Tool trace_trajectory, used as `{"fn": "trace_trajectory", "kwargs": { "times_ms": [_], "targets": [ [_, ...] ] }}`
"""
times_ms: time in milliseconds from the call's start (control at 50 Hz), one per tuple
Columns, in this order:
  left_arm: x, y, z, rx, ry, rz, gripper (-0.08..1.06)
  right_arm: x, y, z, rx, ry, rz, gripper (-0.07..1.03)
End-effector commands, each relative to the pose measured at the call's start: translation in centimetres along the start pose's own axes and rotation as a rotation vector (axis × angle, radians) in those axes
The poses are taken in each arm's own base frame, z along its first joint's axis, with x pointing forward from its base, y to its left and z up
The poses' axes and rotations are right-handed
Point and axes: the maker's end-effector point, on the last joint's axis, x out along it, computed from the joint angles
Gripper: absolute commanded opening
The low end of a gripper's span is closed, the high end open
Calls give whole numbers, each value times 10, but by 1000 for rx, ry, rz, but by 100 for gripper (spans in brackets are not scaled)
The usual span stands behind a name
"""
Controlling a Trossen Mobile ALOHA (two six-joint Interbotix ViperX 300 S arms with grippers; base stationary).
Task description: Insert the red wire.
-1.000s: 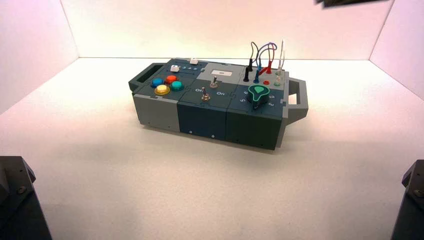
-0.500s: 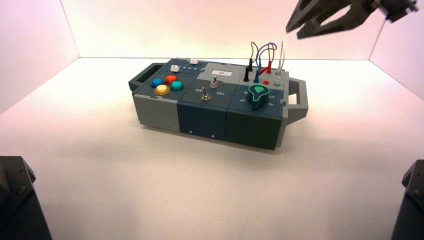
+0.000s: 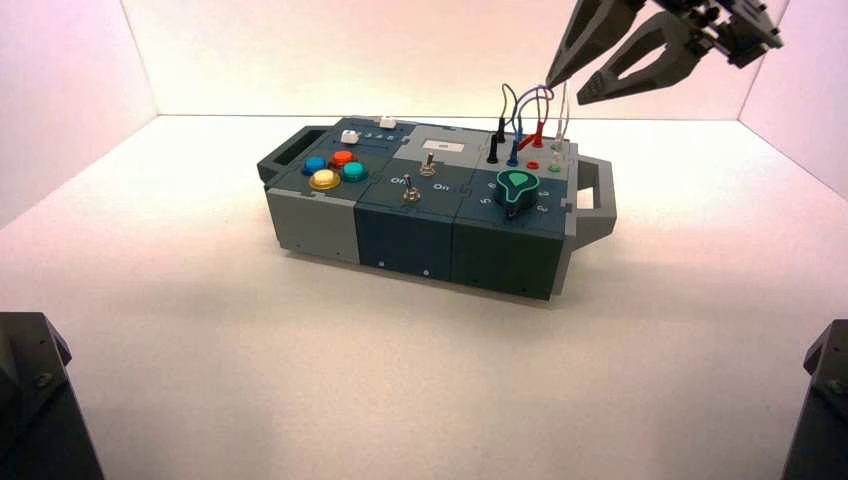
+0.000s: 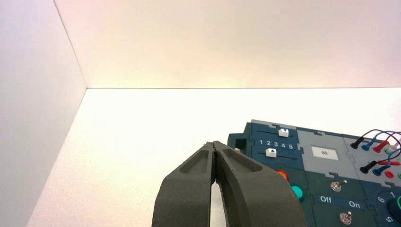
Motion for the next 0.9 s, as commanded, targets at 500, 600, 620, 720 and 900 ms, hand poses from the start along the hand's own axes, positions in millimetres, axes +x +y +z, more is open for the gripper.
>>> {"fn": "trace_trajectory", "kwargs": {
  "times_ms": [500,600,620,720,900],
  "targets": [
    [-2,0,18,2,-41,2,-3,21,2,18,-19,-34,-21,47],
    [-2,0,18,1,-42,3,-3,26,-1,17,-20,-22,-34,47],
    [-2,0,18,0,-42,3,-3,28,-1,16,-22,-19,-36,47],
    [-3,0,18,3,-45,4,-3,34,-4,17,-29,-8,-50,47],
    [-3,0,18,1,-46,3,-3,35,-3,23,-39,-19,-53,47]
  ]
}}
